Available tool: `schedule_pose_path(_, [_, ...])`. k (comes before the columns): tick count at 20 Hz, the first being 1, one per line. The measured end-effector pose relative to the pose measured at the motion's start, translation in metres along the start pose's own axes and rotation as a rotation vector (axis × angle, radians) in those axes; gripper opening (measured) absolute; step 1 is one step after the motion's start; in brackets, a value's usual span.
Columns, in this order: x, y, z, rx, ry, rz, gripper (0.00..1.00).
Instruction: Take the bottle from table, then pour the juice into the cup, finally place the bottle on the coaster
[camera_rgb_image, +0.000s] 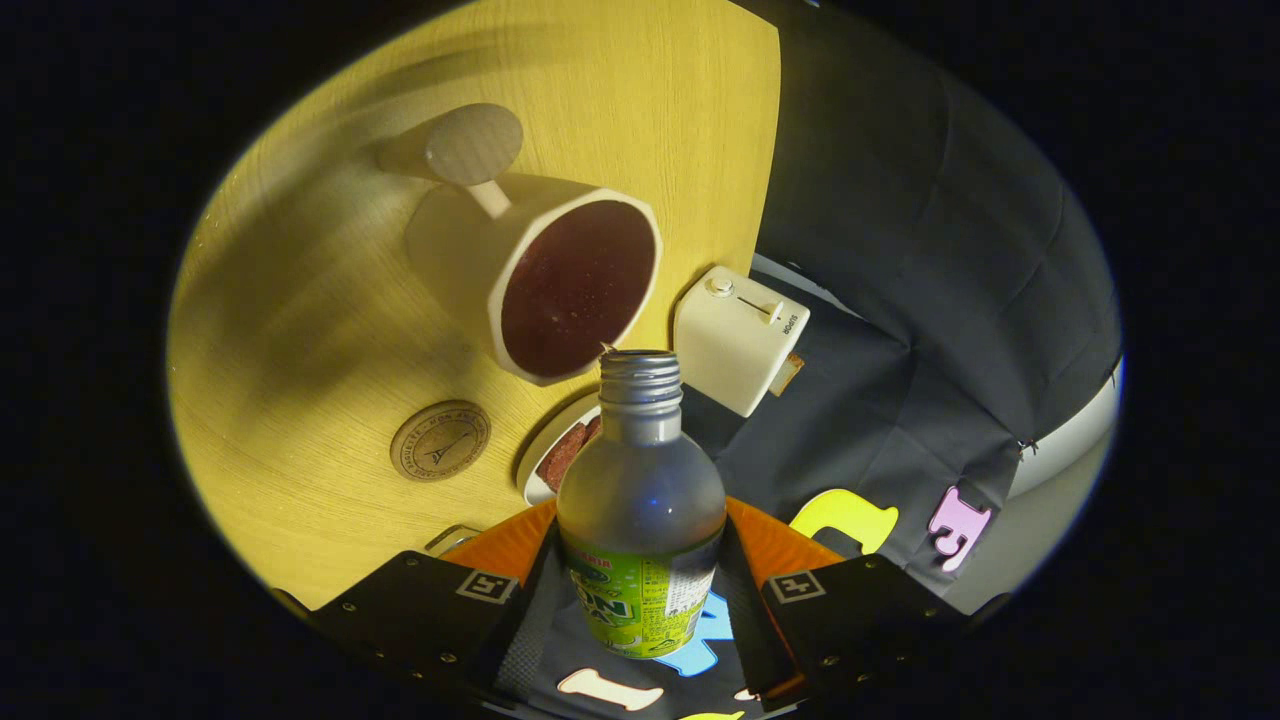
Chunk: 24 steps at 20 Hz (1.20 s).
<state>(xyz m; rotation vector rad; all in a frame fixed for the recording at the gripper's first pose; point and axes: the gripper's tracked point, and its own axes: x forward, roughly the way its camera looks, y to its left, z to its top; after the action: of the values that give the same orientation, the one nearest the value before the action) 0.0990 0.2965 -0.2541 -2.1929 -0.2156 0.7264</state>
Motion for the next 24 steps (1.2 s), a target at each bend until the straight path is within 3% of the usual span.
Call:
schedule_pose_path(9, [-0.003, 0.010, 0.006, 0.051, 0.001, 0.035, 0.76])
schedule_pose_path(17, [-0.002, 0.026, 0.010, 0.240, 0.014, 0.091, 0.76])
schedule_pose_path(24, [-0.008, 0.021, 0.009, 0.380, 0.007, 0.051, 0.76])
